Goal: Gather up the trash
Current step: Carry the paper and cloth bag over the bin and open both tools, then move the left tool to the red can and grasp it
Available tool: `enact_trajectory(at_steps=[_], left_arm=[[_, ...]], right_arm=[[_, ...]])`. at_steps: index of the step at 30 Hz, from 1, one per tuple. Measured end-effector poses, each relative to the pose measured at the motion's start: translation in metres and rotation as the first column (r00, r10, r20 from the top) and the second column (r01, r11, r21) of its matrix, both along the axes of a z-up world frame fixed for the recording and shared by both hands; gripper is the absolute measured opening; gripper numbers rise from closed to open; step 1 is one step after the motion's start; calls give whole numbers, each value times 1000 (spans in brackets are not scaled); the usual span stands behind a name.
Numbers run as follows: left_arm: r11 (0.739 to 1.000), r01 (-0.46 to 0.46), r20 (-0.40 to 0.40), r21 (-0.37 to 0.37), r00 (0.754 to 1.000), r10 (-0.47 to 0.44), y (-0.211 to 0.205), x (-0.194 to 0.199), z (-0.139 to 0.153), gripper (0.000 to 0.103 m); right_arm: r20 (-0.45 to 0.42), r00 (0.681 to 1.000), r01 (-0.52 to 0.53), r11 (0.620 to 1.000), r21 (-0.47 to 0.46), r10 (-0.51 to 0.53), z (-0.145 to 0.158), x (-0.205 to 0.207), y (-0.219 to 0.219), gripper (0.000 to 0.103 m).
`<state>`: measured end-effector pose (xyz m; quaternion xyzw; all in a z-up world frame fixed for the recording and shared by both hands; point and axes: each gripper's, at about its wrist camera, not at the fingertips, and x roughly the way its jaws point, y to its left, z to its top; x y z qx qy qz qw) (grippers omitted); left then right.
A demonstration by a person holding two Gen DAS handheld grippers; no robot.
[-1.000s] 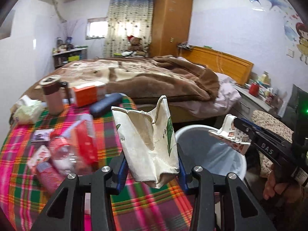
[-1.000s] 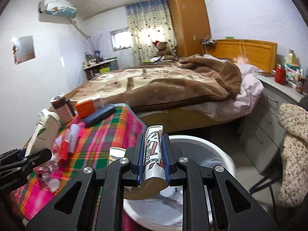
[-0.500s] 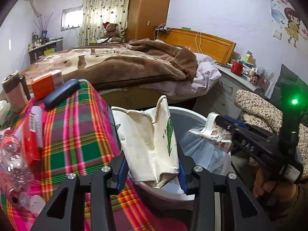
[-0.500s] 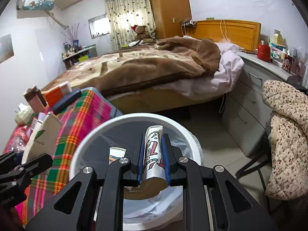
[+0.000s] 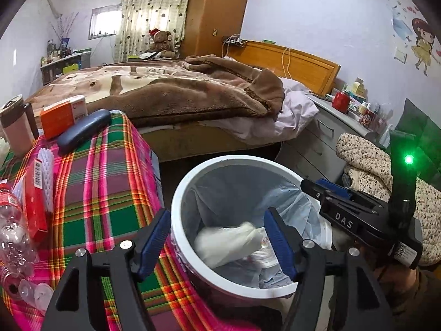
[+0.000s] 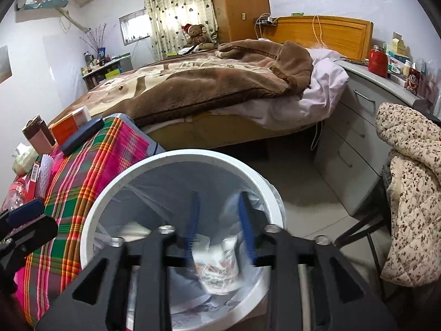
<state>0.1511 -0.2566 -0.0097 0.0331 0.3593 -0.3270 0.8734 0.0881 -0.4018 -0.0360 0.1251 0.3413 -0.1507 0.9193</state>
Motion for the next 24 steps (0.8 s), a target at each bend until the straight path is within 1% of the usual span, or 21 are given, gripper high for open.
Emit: enact_trajectory(at_steps=[8, 12, 14, 15, 16, 18, 24], left_arm=[[999, -47, 14, -7, 999, 47, 25, -1, 9, 71], [996, -90, 37, -4, 995, 90, 43, -5, 15, 71], [995, -100, 37, -11, 994, 100, 53, -6, 18, 71], [994, -109, 36, -13, 993, 110, 58, -7, 19, 71], [993, -119, 39, -15, 992, 119, 63, -7, 21, 71], [990, -142, 52, -7, 988, 142, 75, -8, 23, 71], [979, -204, 55, -16, 977, 205, 109, -8, 25, 71]], right_arm=[[42, 999, -11, 1000, 3, 11, 11, -2, 10, 46], [68, 997, -25, 1000, 4, 25, 17, -2, 19, 47], [77, 996, -34, 999, 5, 33, 18, -1, 24, 48], [83, 996, -39, 999, 5, 38, 20, -1, 28, 51], [88, 995, -44, 999, 4, 44, 20, -1, 30, 60], [100, 993, -61, 998, 7, 60, 22, 1, 37, 66], [117, 987, -109, 994, 2, 108, 24, 8, 60, 66]])
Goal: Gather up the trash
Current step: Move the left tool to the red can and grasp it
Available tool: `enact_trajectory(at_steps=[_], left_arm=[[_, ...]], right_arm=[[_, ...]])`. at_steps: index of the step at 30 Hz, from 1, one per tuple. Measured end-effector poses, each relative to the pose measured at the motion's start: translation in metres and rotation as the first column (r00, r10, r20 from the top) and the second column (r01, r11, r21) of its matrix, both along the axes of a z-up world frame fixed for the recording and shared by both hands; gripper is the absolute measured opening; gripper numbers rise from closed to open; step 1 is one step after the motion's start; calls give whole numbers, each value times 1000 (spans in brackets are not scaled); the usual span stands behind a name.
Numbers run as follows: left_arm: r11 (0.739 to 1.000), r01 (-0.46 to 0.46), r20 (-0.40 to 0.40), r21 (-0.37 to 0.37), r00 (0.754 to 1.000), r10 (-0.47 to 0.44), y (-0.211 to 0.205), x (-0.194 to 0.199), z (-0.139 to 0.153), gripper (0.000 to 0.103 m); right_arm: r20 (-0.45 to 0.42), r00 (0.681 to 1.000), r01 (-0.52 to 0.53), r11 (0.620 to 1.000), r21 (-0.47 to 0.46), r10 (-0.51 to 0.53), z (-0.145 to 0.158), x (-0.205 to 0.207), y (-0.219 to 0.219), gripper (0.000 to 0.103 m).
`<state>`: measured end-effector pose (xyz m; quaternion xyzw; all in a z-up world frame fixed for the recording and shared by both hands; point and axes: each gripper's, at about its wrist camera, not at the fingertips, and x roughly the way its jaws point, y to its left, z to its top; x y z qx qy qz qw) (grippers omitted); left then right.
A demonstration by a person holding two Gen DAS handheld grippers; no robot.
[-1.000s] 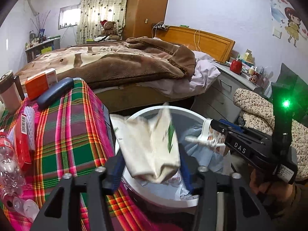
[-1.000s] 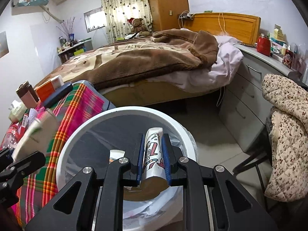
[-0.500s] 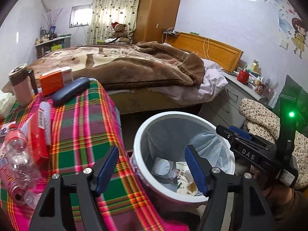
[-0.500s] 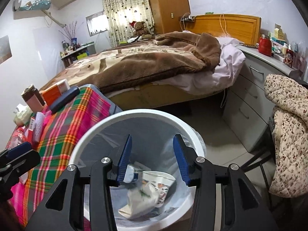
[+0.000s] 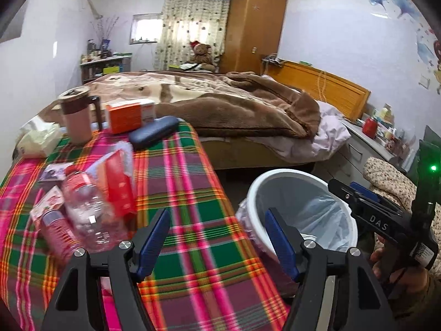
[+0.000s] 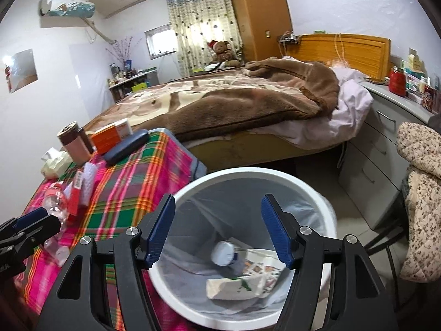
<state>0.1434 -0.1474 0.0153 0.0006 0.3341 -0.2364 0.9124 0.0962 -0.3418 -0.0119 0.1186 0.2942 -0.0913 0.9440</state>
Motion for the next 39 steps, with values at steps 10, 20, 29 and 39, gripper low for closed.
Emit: enact_trajectory(at_steps=[10, 20, 29, 39], left_arm=[[987, -159, 22, 10, 987, 159, 70, 8, -3, 71], [960, -278, -15, 16, 960, 278, 137, 20, -17, 71], [945, -328, -104, 9, 939, 327, 172, 39, -44, 71], [945, -327, -199, -5, 927, 319, 177, 73, -67, 77]], right_arm=[[7, 996, -92, 996, 22, 91, -2, 19, 38, 67], [-2, 976, -218, 975, 34, 218, -4, 42, 87, 68], [-25, 953, -300, 954, 23, 301, -5, 59, 125, 68], [-36, 948, -315, 949, 16, 316, -2, 74, 145, 68]])
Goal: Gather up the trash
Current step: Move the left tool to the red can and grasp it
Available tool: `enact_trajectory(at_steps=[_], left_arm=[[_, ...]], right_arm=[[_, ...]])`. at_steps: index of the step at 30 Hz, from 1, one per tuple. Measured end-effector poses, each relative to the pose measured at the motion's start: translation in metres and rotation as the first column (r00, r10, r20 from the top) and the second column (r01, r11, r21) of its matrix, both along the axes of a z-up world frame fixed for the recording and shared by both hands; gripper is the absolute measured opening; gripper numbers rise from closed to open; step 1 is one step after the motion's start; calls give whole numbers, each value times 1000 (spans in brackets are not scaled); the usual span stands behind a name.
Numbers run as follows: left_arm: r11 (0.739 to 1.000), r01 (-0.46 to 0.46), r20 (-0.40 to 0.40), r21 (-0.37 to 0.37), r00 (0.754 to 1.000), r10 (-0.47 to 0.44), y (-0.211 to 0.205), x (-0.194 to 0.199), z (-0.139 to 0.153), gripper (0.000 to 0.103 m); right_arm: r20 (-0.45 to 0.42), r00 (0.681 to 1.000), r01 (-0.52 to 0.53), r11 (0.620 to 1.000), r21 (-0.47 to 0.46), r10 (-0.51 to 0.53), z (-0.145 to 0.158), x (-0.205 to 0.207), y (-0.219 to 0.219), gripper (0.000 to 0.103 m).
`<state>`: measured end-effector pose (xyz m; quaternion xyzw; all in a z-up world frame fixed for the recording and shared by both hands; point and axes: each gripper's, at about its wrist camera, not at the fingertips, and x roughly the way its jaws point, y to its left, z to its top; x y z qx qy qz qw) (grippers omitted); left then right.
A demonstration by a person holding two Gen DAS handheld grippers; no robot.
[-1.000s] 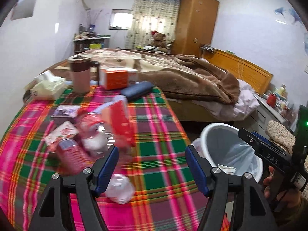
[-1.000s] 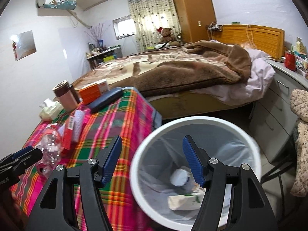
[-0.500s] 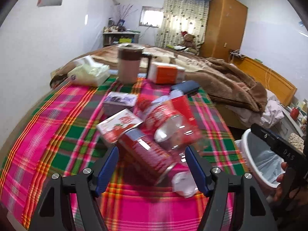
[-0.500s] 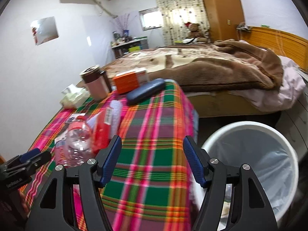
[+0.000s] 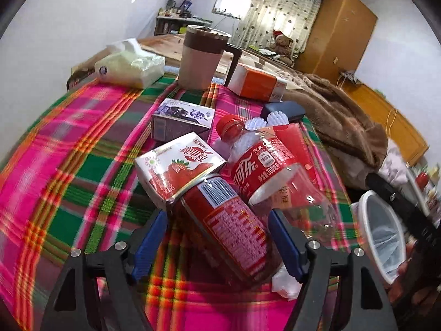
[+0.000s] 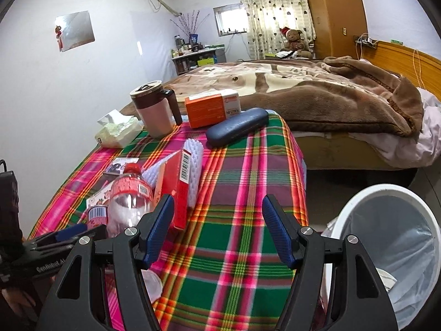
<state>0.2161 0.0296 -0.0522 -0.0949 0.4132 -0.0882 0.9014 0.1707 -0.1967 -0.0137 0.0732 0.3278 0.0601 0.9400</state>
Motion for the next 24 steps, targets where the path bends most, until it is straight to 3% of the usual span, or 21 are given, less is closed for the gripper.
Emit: enact_trajectory(at_steps=[3, 8, 14, 19, 21, 23, 24], left_arm=[[1000, 14, -29, -8, 999, -15, 6, 2, -4, 79], [997, -6, -35, 71, 999, 8, 20, 0, -8, 79], [998, -40, -30, 56, 999, 42, 52, 4, -12, 79], [993, 15, -16, 116, 1000, -13, 52, 16, -8, 79], [993, 30, -15, 115, 999, -28, 52, 20, -9, 75], [996, 27, -20, 88, 999, -25, 57, 21, -8, 53], [996, 21, -21, 88, 1000, -20, 60, 21, -8, 53]], right_arm=[[-5, 1000, -17, 1000, -4, 17, -1, 4, 8, 68], [-26, 998, -61, 998, 13, 61, -6, 9, 23, 68], [-48, 993, -106, 994, 27, 107, -10, 13, 42, 68], [-63, 988, -139, 990, 32, 141, -12, 15, 56, 68], [-69, 986, -149, 988, 35, 151, -12, 14, 60, 68], [-74, 984, -160, 986, 36, 162, -12, 14, 64, 68], [-77, 982, -168, 985, 38, 170, -12, 14, 67, 68]])
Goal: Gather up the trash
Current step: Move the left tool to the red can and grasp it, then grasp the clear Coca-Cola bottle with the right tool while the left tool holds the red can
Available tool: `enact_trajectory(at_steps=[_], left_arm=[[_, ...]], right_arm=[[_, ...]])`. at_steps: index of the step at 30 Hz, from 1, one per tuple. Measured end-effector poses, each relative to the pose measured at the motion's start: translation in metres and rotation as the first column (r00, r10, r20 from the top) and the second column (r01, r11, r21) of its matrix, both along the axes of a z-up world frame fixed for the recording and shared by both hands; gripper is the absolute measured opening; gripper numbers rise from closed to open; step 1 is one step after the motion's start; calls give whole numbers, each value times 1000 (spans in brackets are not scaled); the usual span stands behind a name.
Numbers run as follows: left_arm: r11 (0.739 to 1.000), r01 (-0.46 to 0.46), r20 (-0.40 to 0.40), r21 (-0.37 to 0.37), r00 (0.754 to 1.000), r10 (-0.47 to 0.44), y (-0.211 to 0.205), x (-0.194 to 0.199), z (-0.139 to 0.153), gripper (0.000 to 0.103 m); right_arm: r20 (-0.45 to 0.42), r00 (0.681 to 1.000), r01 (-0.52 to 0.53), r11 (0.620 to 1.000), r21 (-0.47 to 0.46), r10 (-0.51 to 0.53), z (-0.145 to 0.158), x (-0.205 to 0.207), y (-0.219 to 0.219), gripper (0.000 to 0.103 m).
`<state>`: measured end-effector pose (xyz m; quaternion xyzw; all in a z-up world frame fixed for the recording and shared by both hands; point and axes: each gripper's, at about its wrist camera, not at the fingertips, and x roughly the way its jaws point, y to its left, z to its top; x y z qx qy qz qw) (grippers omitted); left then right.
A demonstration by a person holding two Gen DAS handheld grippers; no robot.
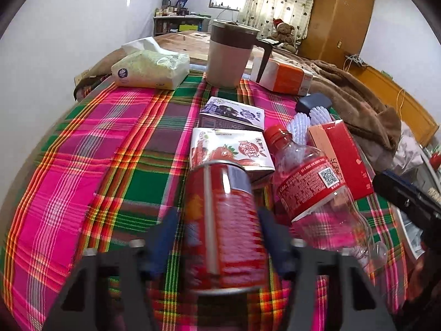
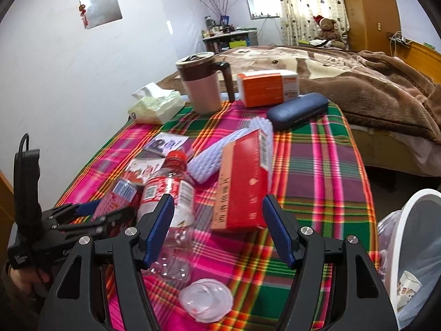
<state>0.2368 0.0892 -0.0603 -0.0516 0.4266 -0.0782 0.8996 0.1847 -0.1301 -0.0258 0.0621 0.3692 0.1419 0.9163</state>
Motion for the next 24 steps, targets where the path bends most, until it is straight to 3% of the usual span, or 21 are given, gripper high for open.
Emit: enact_trajectory(at_steps=[14, 24], left_arm=[[995, -100, 9, -12, 995, 101, 46, -20, 0, 53], [993, -114, -24, -12, 993, 114, 61, -25, -11, 53]], right_arm=[[-89, 989, -122, 992, -37, 118, -13, 12, 57, 67], [-146, 987, -86, 989, -118, 69, -27, 24, 77, 68]])
